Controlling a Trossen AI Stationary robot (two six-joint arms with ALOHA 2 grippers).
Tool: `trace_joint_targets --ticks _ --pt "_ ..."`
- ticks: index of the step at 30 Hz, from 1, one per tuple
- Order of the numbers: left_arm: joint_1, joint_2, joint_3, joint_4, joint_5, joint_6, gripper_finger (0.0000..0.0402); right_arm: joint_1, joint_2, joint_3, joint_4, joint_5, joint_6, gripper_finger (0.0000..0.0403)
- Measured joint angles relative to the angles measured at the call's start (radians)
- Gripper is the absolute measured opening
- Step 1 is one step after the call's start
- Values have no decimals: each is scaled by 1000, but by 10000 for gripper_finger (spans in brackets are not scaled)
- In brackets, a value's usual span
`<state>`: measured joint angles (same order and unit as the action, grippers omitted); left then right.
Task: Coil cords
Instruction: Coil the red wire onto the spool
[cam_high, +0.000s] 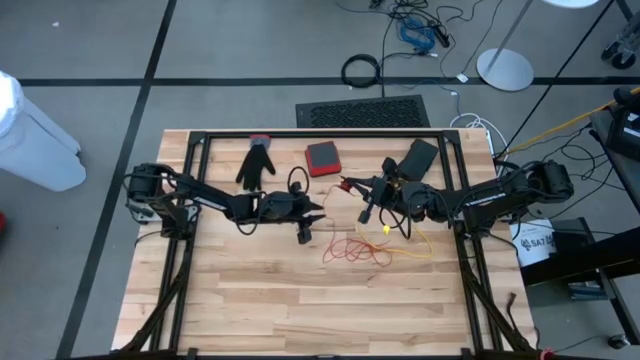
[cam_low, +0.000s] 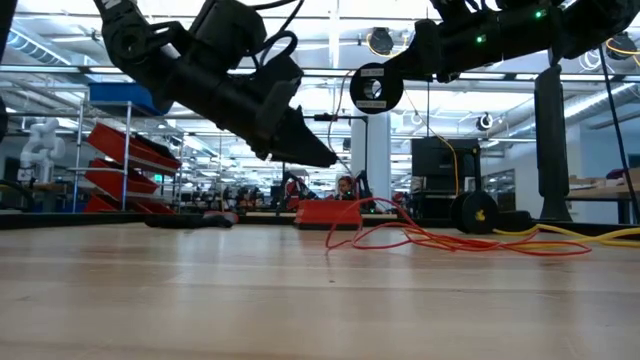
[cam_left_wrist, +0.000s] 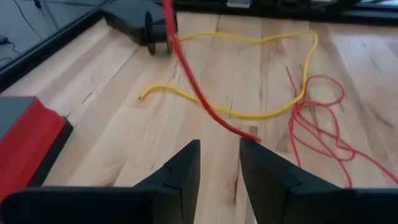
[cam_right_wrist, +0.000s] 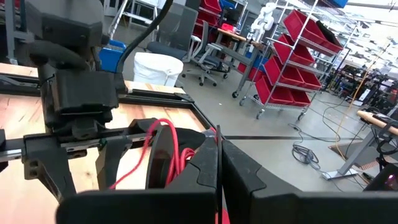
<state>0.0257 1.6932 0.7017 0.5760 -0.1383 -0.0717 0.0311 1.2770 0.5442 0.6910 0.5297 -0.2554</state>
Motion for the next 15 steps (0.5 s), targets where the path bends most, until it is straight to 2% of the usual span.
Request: trace_joint_targets --ticks 7,15 --pt "0 9 0 14 13 -2 121 0 0 0 1 0 0 0" --pt "0 101 0 48 56 -46 121 0 0 0 0 0 0 0"
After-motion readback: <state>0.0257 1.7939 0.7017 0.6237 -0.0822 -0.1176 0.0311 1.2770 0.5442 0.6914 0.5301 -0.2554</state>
